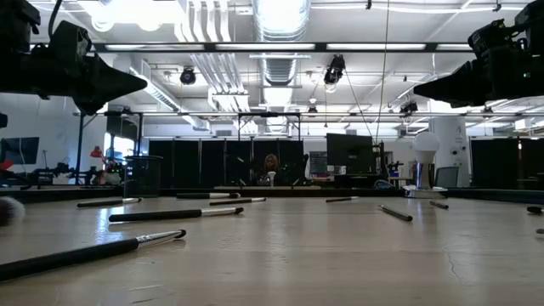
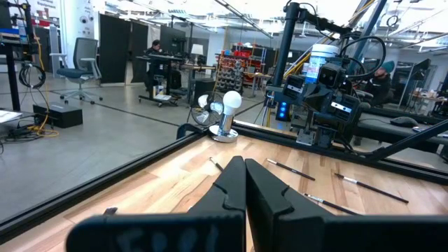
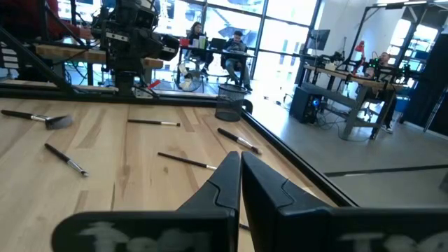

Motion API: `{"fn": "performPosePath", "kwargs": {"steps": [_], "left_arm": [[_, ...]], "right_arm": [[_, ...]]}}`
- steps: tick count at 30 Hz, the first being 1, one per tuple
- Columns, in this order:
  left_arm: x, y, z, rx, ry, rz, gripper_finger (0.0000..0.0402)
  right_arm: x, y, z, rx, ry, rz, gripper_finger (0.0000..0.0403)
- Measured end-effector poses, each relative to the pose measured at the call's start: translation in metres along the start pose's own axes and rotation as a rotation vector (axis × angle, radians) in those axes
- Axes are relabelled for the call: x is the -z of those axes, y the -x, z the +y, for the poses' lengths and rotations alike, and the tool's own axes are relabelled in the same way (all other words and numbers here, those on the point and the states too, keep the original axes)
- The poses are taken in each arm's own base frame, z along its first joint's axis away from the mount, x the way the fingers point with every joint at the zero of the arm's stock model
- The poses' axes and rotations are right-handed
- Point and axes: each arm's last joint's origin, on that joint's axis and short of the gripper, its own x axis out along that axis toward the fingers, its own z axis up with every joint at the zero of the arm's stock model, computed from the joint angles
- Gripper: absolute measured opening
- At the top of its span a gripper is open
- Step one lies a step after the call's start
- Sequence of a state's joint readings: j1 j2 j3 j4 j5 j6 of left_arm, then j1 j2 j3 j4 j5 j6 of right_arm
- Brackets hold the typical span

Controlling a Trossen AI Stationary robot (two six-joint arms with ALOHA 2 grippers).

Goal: Pick & Place Makeup Supplies

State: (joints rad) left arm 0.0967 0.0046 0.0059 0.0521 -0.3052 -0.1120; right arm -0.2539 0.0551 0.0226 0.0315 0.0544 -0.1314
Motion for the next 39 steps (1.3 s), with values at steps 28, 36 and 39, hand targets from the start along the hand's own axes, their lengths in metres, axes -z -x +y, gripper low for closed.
{"fn": "performPosePath", "kwargs": {"steps": [28, 36, 39], "left_arm": [[0.000, 0.000, 0.000, 0.000, 0.000, 0.000, 0.0000], [0.000, 0.000, 0.000, 0.000, 0.000, 0.000, 0.0000], [0.000, 0.000, 0.000, 0.000, 0.000, 0.000, 0.0000]], "right_arm": [[-0.003, 0.000, 0.000, 0.004, -0.001, -0.026, 0.0009], [-0.004, 0.000, -0.001, 0.005, -0.061, -0.044, 0.0009], [-0.016, 0.001, -0.002, 0.021, -0.098, -0.167, 0.0009]]}}
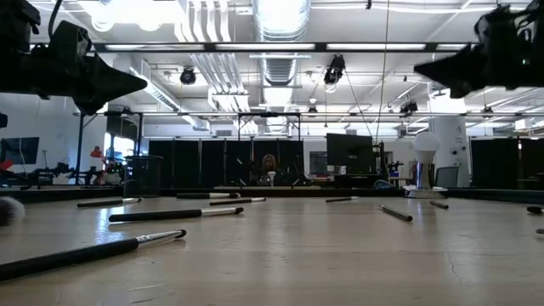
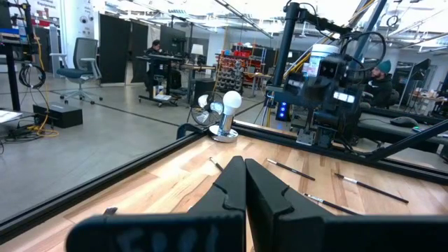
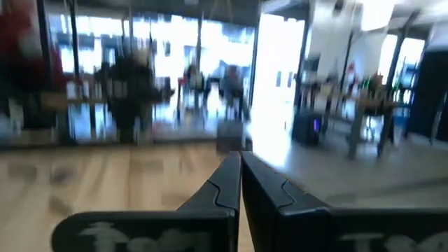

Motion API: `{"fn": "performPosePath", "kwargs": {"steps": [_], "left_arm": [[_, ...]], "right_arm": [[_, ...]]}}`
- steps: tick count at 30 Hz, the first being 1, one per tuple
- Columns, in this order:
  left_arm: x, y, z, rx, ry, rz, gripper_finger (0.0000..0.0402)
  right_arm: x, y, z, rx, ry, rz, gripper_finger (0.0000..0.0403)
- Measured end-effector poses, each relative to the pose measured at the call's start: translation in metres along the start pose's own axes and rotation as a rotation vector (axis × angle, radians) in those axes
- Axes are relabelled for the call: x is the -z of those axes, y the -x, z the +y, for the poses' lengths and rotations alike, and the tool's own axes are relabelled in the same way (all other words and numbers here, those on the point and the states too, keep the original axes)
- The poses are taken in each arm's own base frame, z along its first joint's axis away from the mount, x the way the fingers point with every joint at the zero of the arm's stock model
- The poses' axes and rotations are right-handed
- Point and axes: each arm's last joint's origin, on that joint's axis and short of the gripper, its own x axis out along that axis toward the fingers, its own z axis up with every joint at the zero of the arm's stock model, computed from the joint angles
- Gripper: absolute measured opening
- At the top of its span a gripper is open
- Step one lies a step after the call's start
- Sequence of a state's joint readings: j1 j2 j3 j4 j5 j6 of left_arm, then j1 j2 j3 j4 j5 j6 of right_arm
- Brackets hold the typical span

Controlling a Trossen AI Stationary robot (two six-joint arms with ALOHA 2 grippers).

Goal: Pick & Place Makeup Supplies
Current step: Put the makeup brush into the makeup holder

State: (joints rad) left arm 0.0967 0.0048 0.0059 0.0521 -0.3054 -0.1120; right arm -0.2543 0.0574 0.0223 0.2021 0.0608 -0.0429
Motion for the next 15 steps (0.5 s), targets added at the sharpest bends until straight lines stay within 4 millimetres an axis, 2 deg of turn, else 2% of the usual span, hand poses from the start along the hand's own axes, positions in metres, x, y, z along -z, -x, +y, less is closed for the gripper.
{"fn": "performPosePath", "kwargs": {"steps": [5, 15], "left_arm": [[0.000, 0.000, 0.000, 0.000, 0.000, 0.000, 0.0000], [0.000, 0.000, 0.000, 0.000, 0.000, 0.000, 0.0000]], "right_arm": [[-0.014, 0.001, -0.001, 0.004, -0.032, -0.138, 0.0009], [-0.015, -0.004, -0.003, 0.103, -0.019, -0.089, 0.0009]]}}
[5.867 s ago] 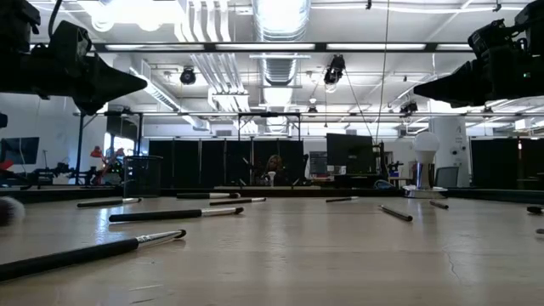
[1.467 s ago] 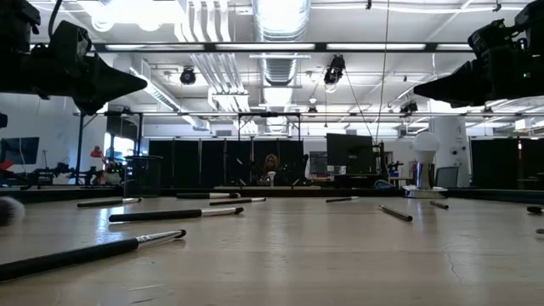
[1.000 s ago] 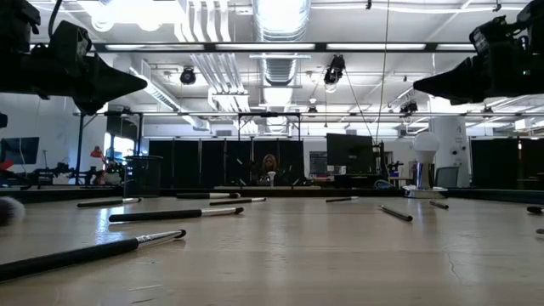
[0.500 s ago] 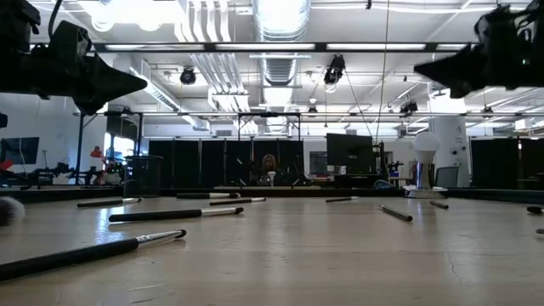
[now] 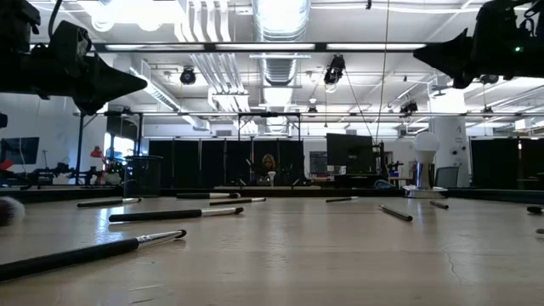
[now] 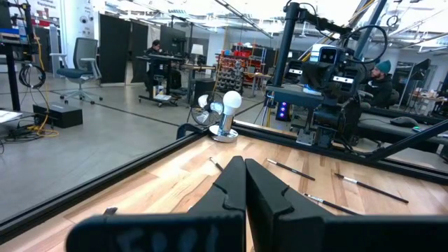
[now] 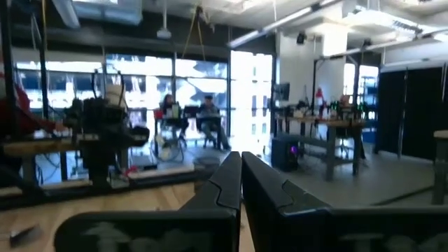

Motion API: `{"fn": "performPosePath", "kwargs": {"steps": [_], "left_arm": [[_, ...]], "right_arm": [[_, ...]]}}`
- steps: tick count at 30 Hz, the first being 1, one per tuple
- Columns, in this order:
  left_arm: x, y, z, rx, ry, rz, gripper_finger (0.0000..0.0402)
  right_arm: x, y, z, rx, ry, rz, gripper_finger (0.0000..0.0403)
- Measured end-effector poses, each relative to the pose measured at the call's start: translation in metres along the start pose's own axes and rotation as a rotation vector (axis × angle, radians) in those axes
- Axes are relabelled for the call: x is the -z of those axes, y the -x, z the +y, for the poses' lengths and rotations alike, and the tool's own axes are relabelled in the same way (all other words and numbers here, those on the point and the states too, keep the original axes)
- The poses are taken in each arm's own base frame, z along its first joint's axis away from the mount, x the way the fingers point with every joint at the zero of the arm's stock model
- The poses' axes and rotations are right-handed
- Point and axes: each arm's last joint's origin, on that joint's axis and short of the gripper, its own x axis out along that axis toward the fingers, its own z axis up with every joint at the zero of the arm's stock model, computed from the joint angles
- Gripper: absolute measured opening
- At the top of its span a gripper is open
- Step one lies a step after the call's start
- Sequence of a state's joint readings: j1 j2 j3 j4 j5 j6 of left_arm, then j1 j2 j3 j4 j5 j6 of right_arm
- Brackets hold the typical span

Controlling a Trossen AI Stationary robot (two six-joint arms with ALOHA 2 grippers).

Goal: Pick & Place Makeup Supplies
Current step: Put the makeup brush into the makeup holder

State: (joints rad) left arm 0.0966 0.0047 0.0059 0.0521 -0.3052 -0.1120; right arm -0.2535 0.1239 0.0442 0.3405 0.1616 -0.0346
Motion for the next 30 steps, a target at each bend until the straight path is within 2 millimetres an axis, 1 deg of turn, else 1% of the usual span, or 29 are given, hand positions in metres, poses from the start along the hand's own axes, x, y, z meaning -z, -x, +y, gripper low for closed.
{"fn": "performPosePath", "kwargs": {"steps": [5, 11, 14, 19, 24, 30], "left_arm": [[0.000, 0.000, 0.000, 0.000, 0.000, 0.000, 0.0000], [0.000, 0.000, 0.000, 0.000, 0.000, 0.000, 0.0000], [0.000, 0.000, 0.000, 0.000, 0.000, 0.000, 0.0000], [0.000, 0.000, 0.000, 0.000, 0.000, 0.000, 0.0000], [0.000, 0.000, 0.000, 0.000, 0.000, 0.000, 0.0000], [0.000, 0.000, 0.000, 0.000, 0.000, 0.000, 0.0000]], "right_arm": [[-0.002, -0.010, 0.001, -0.001, -0.002, 0.064, 0.0008], [-0.012, -0.028, 0.004, 0.002, 0.005, 0.114, 0.0009], [-0.016, -0.039, 0.004, 0.065, -0.011, 0.141, 0.0009], [-0.015, -0.059, 0.003, 0.218, -0.039, 0.209, 0.0008], [-0.016, -0.078, 0.006, 0.231, -0.018, 0.206, 0.0008], [-0.010, -0.098, 0.009, 0.232, 0.008, 0.239, 0.0009]]}}
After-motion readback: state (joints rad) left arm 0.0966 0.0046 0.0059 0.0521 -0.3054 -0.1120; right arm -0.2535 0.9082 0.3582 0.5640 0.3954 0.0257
